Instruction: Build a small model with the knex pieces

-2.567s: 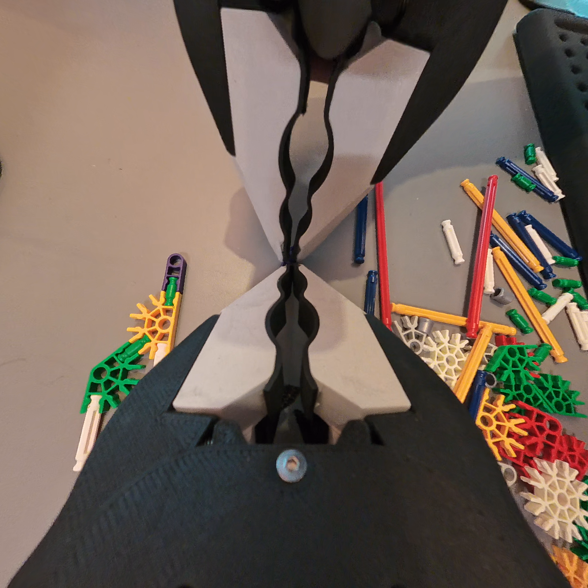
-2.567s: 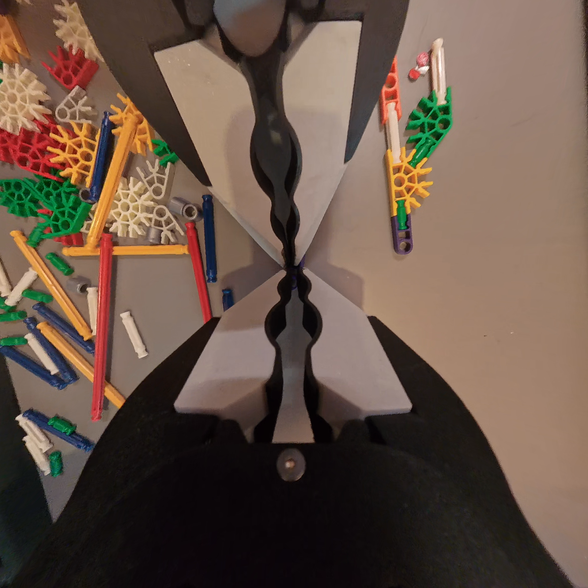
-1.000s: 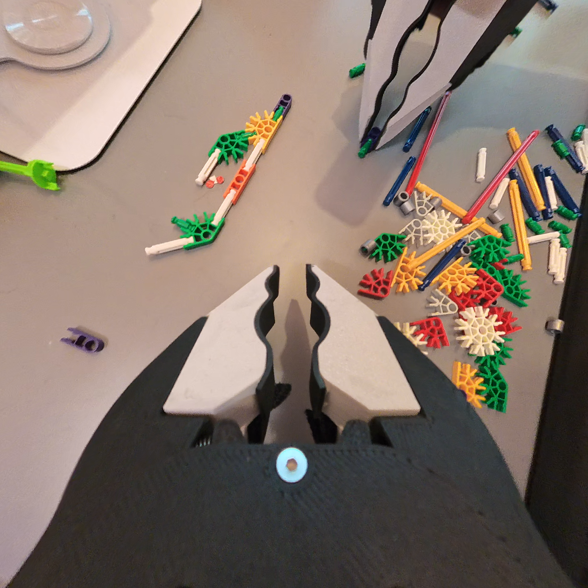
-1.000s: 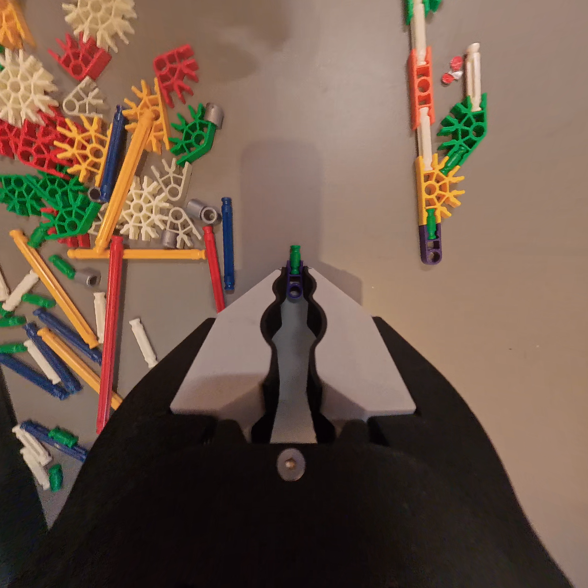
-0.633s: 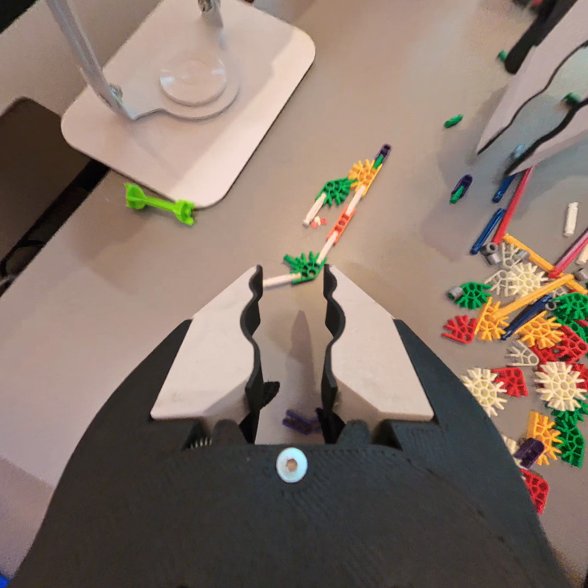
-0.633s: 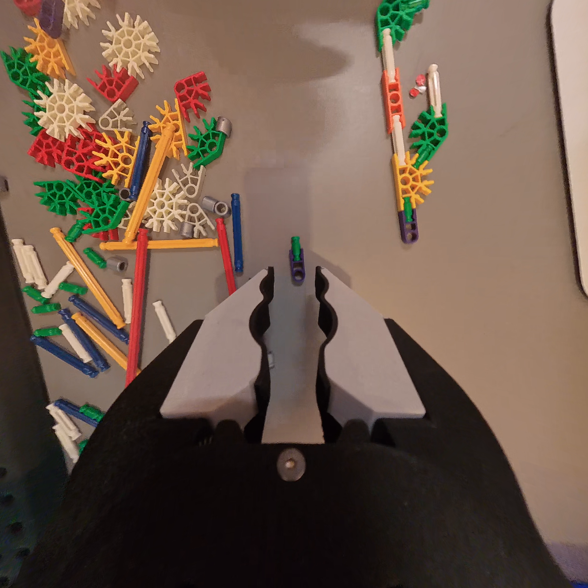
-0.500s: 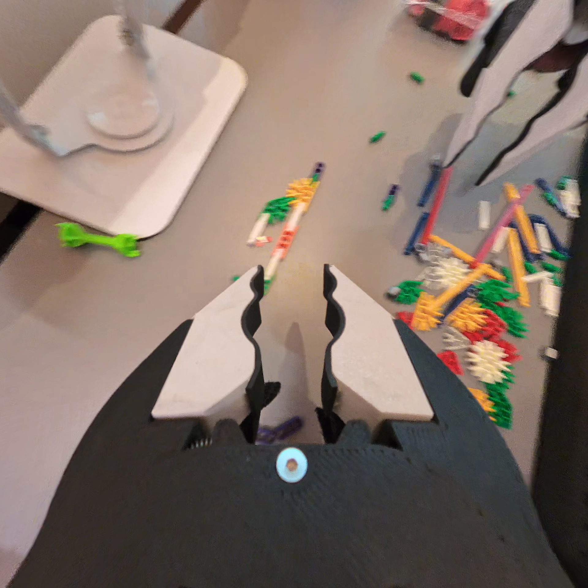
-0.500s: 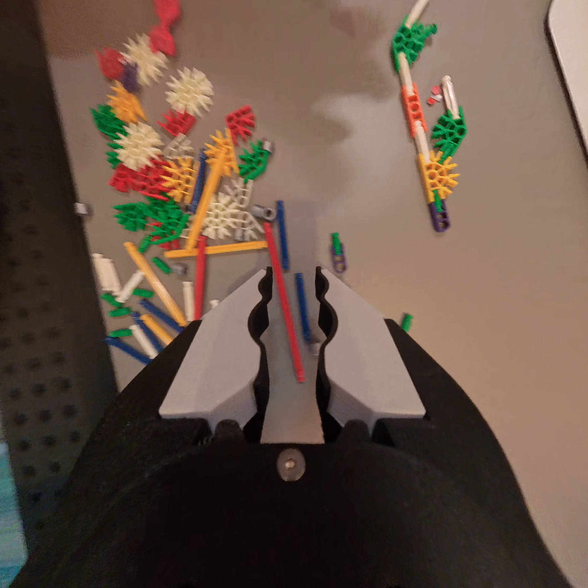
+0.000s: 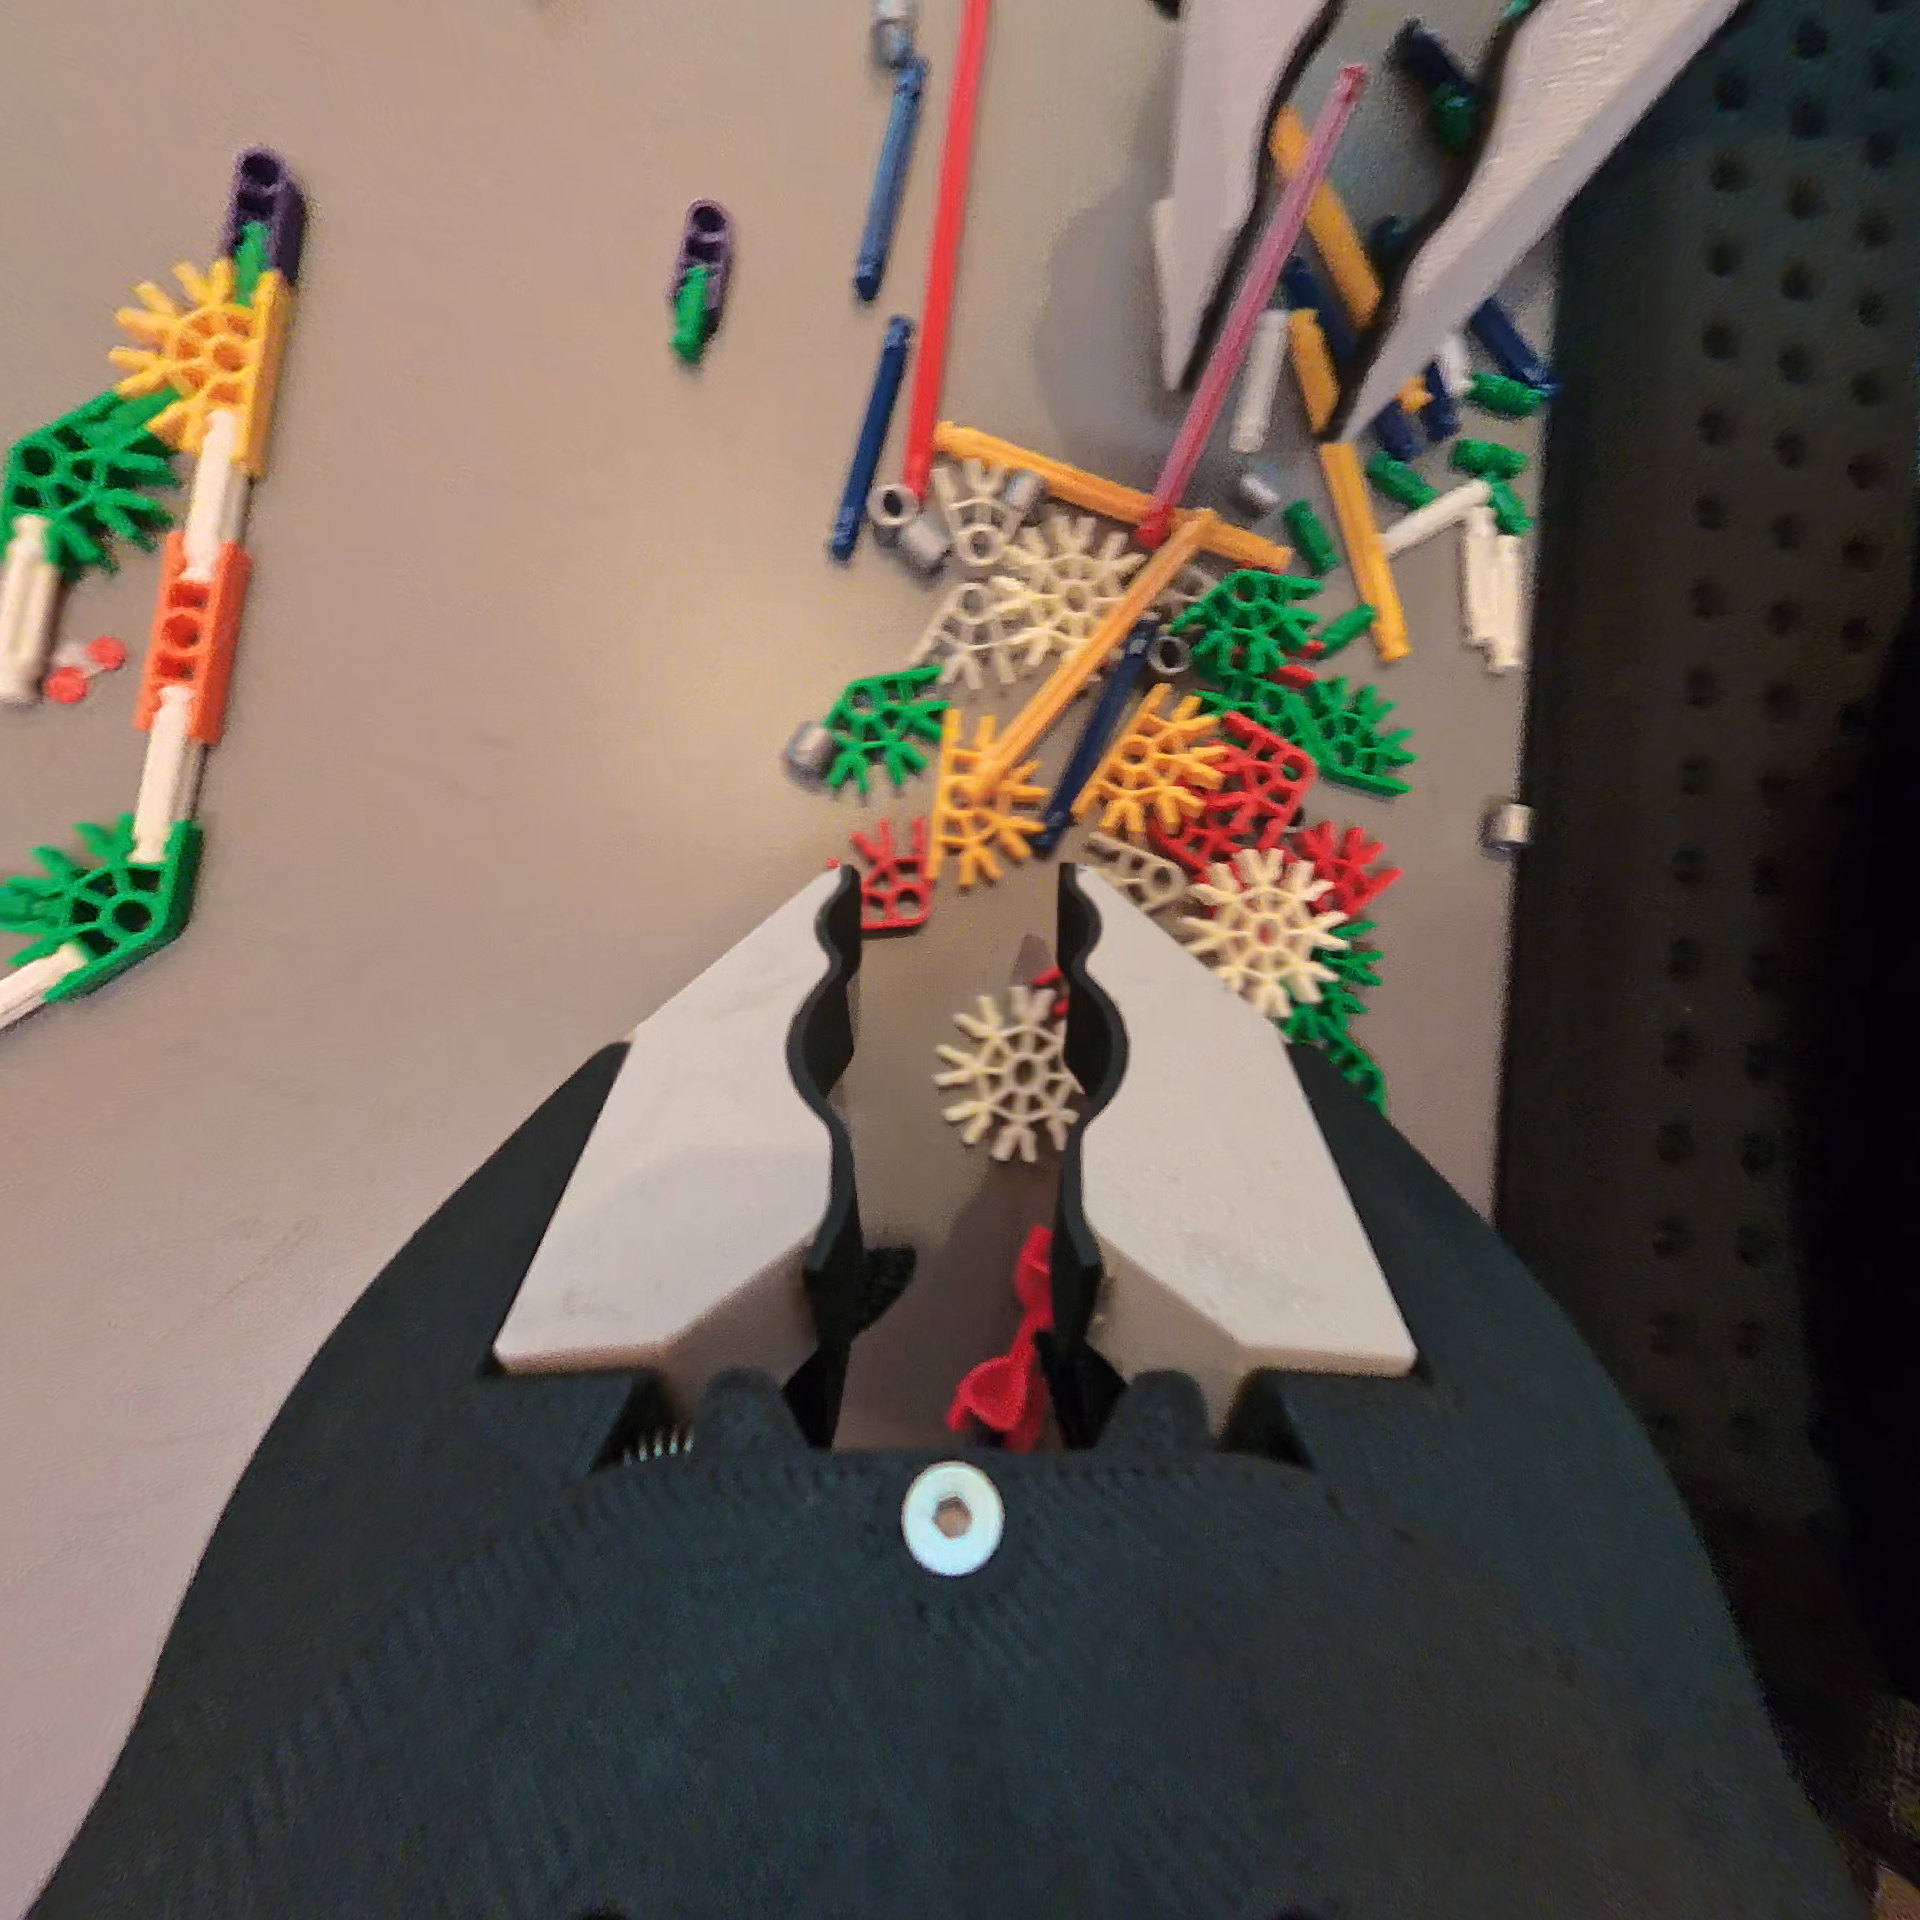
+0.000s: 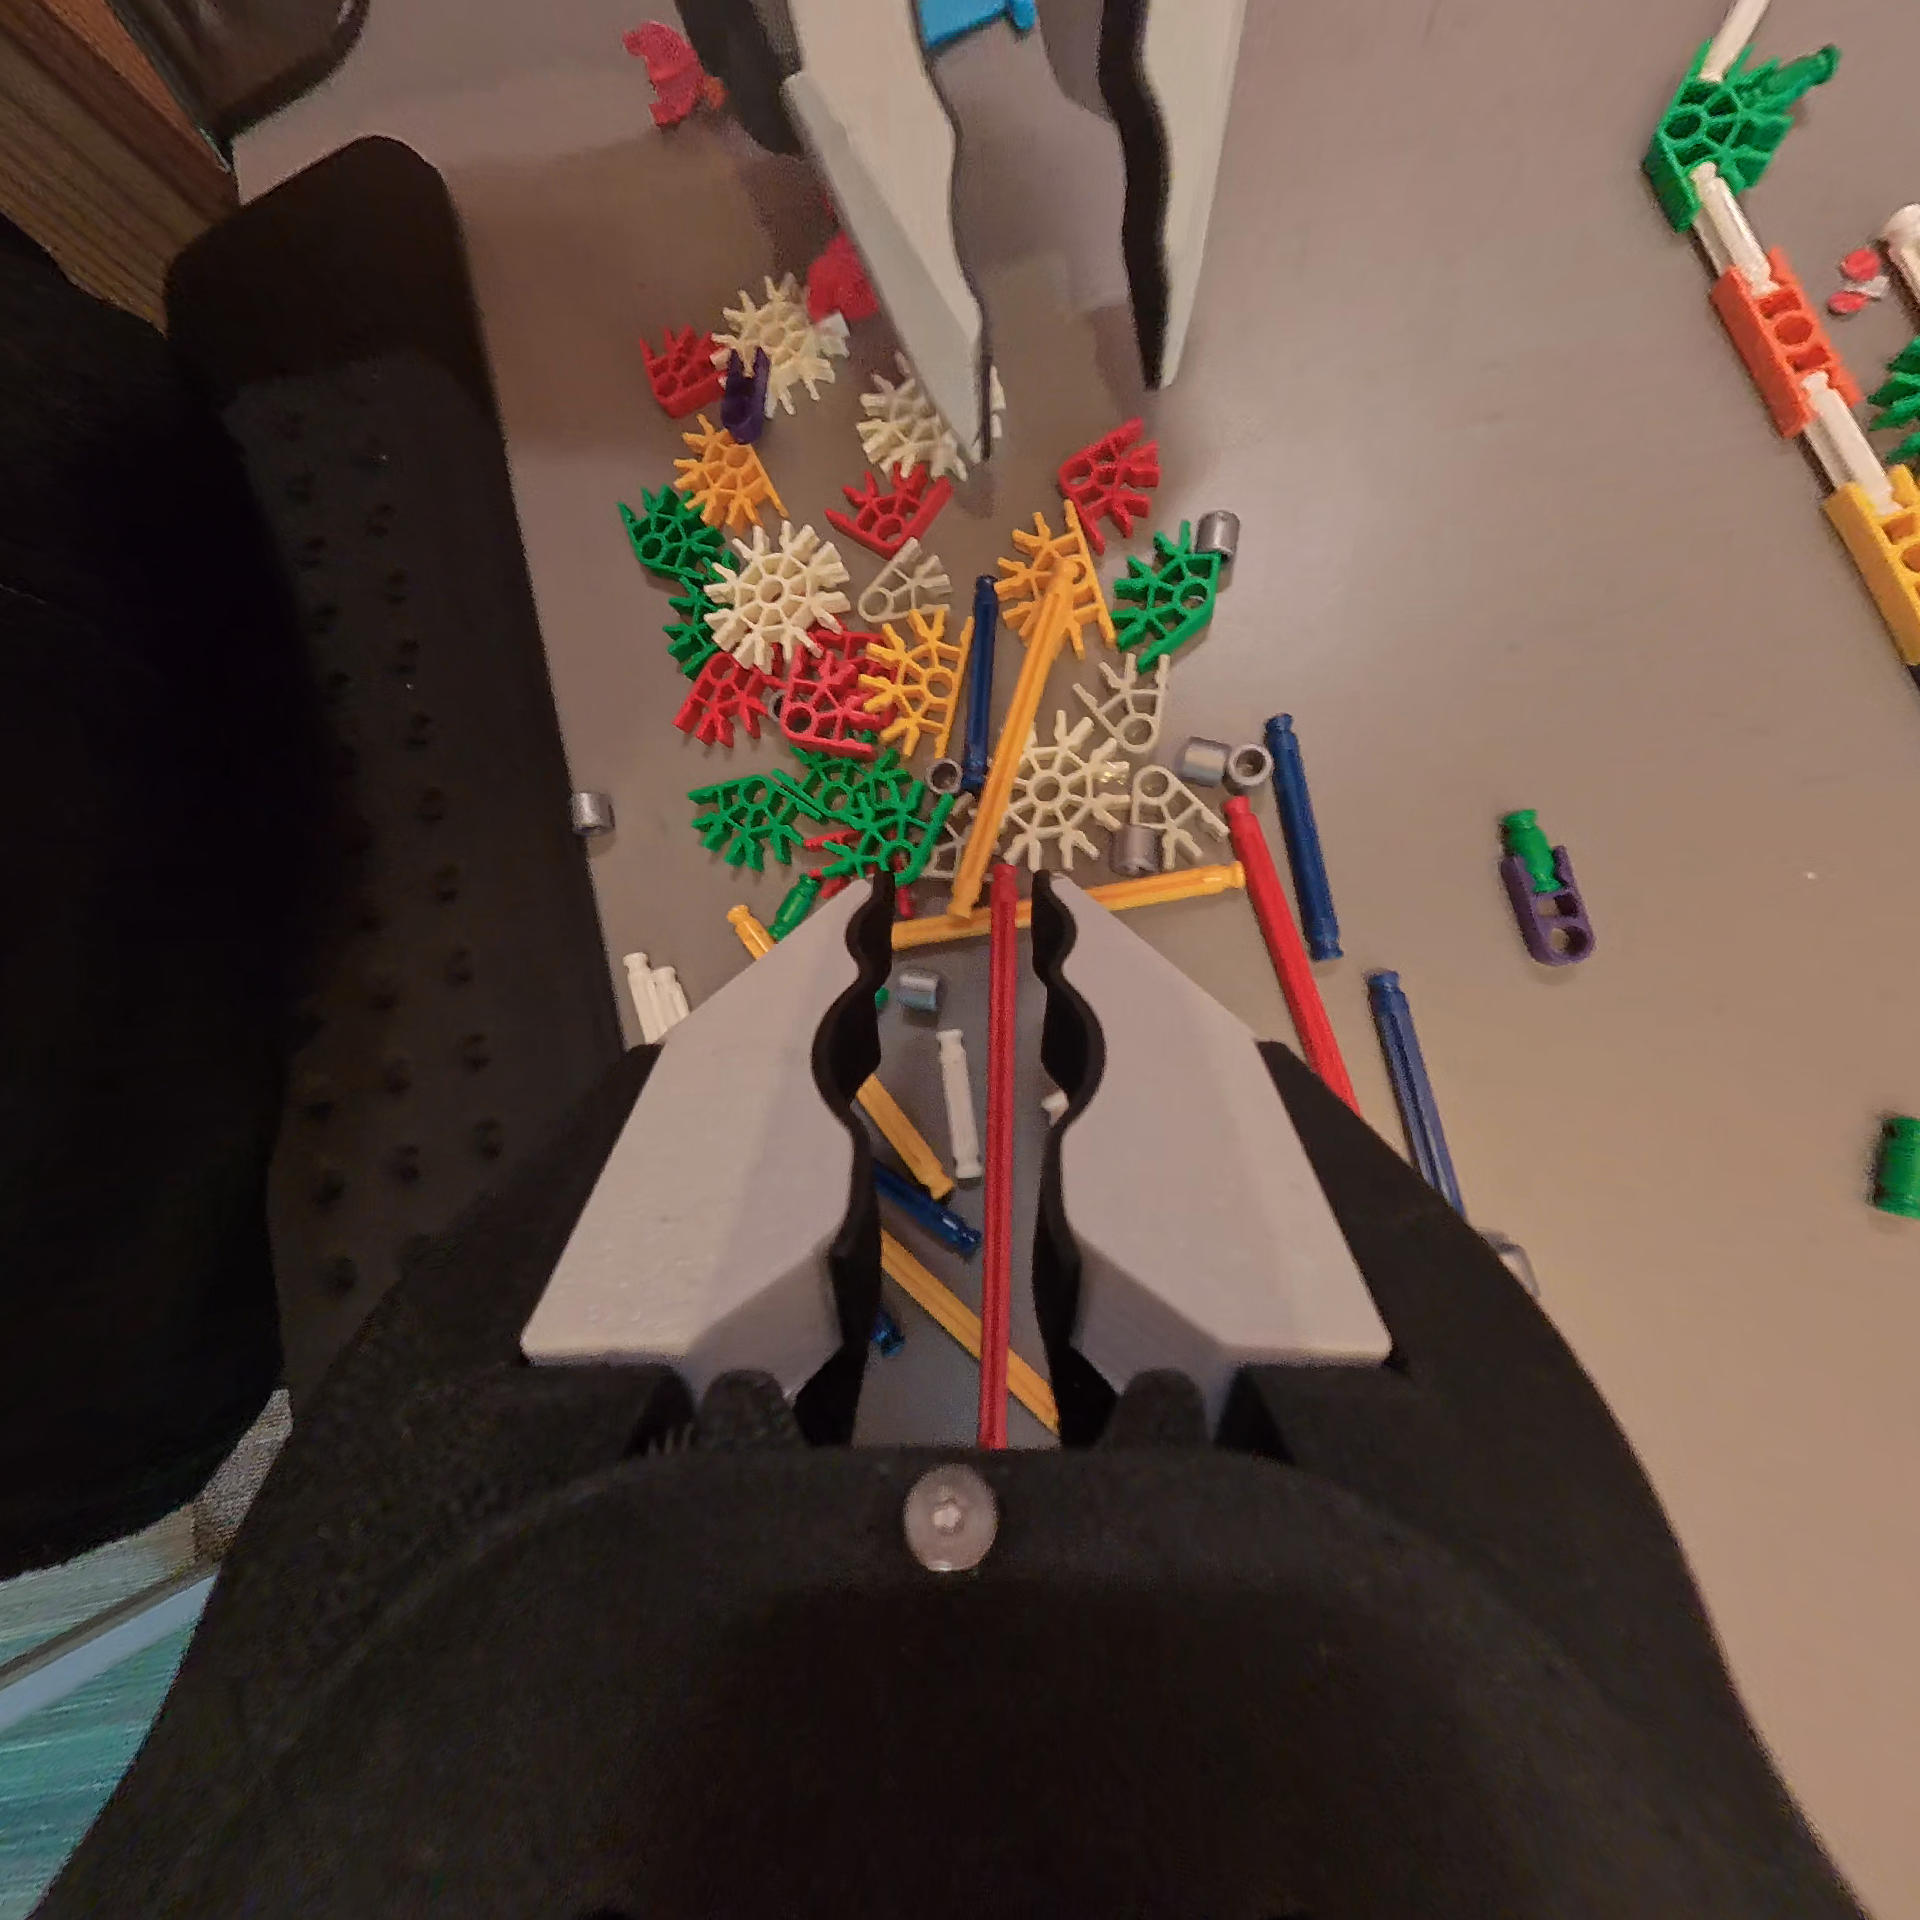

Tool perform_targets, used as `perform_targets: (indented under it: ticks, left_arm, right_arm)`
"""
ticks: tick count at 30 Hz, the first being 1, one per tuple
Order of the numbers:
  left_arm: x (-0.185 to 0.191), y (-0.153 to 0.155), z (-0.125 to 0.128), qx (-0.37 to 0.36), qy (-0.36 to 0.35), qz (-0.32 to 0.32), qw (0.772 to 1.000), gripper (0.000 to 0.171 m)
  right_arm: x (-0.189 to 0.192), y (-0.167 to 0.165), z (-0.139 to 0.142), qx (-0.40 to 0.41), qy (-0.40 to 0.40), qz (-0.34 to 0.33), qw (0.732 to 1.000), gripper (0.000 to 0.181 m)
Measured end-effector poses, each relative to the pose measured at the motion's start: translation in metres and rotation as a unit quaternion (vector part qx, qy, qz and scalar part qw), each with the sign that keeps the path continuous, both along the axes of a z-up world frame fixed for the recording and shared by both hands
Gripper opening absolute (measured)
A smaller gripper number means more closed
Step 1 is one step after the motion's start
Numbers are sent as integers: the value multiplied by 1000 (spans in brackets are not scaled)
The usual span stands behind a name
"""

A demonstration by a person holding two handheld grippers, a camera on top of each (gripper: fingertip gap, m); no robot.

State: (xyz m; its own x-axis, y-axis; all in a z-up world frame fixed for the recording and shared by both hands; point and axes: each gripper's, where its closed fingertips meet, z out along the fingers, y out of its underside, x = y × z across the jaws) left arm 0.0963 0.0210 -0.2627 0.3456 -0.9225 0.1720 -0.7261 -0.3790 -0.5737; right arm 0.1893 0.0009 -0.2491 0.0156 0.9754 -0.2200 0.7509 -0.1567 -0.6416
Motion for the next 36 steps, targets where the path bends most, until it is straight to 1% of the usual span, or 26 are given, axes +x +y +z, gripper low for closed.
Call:
perform_targets:
  ticks: [3,4,6,8,9,12,14,15,17,18,19,21,24,26,28,30,32,34,36]
  left_arm:
    - [6,-9,-4,28,6,-15,999,30]
    - [11,-11,-6,36,2,-23,999,32]
    - [15,-6,-12,79,20,-34,996,32]
    - [18,-5,-20,80,28,-39,996,29]
    - [19,-3,-20,89,23,-40,995,23]
    - [23,-5,-21,75,10,-35,997,20]
    - [25,-11,-22,61,8,-40,997,16]
    - [27,-11,-22,69,6,-35,997,15]
    - [29,-14,-22,58,-3,-23,998,15]
    - [30,-14,-21,60,-9,-14,998,13]
    - [30,-14,-18,60,-16,-4,998,0]
    - [27,-16,-18,45,-21,12,999,0]
    - [21,-22,-24,35,-5,13,999,0]
    - [22,-21,-20,36,-9,26,999,0]
    - [26,-15,-14,47,-14,38,998,16]
    - [37,-15,-11,50,-22,26,998,23]
    - [41,-12,-16,63,1,9,998,32]
    - [43,-15,-24,45,13,-9,999,36]
    - [46,-15,-24,42,7,-18,999,33]
  right_arm:
    - [-6,-9,1,0,7,10,1000,24]
    - [-8,-10,1,0,10,13,1000,24]
    - [-11,-13,2,-3,17,14,1000,24]
    - [-12,-13,4,-3,22,13,1000,23]
    - [-12,-14,5,-3,25,13,1000,23]
    - [-10,-14,5,-2,29,11,1000,22]
    - [-8,-13,5,-1,30,9,999,21]
    - [-7,-13,5,-1,31,8,999,21]
    - [-6,-13,5,1,33,7,999,21]
    - [-5,-13,6,2,35,7,999,21]
    - [-5,-13,7,3,37,7,999,21]
    - [-6,-13,9,13,40,8,999,21]
    - [-10,-11,14,31,44,12,998,21]
    - [-15,-10,14,43,39,17,998,20]
    - [-19,-8,11,52,30,19,998,22]
    - [-23,-8,9,50,30,22,998,22]
    - [-25,-8,10,46,35,21,998,22]
    - [-24,-9,9,43,35,21,998,22]
    - [-22,-11,7,42,33,21,998,22]
